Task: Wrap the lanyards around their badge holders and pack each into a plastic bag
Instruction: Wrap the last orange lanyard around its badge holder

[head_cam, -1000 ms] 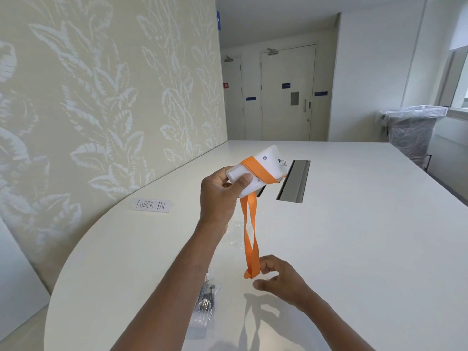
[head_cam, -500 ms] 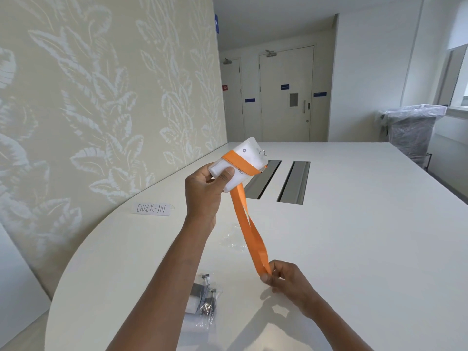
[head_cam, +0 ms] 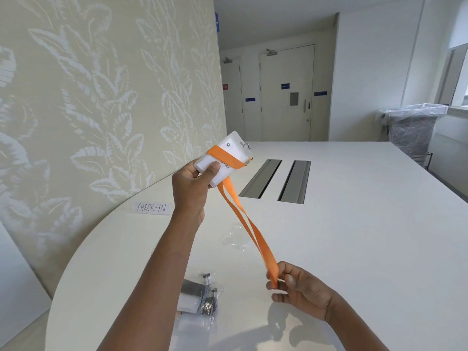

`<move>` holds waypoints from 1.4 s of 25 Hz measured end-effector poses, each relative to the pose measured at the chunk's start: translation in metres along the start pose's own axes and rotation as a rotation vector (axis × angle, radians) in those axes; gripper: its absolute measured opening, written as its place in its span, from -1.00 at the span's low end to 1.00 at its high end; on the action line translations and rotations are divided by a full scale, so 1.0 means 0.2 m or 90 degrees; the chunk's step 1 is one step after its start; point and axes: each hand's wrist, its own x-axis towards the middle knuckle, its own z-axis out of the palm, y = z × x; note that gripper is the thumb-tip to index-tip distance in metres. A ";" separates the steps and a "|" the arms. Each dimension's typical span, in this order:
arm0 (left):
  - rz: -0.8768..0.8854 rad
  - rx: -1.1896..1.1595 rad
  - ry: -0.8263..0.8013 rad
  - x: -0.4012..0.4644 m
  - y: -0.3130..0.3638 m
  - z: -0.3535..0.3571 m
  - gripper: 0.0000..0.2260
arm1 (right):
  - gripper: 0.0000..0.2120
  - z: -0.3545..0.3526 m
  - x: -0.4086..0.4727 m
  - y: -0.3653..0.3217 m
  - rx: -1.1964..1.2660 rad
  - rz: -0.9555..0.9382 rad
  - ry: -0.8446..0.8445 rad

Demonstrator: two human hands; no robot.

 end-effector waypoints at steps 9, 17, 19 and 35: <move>-0.020 0.046 -0.048 -0.05 -0.06 0.04 -0.88 | -0.68 0.07 0.08 0.01 -0.146 -0.035 0.176; -0.064 0.076 -0.084 -0.13 -0.13 0.08 -0.91 | -0.50 0.30 0.27 -0.23 -0.323 -0.239 0.287; -0.080 0.096 -0.124 -0.16 -0.15 0.10 -0.91 | -0.53 0.36 0.32 -0.32 -0.309 -0.279 0.261; -0.049 0.323 -0.098 -0.20 -0.27 0.05 -0.75 | -0.76 0.52 0.22 -0.31 -0.323 -0.134 0.351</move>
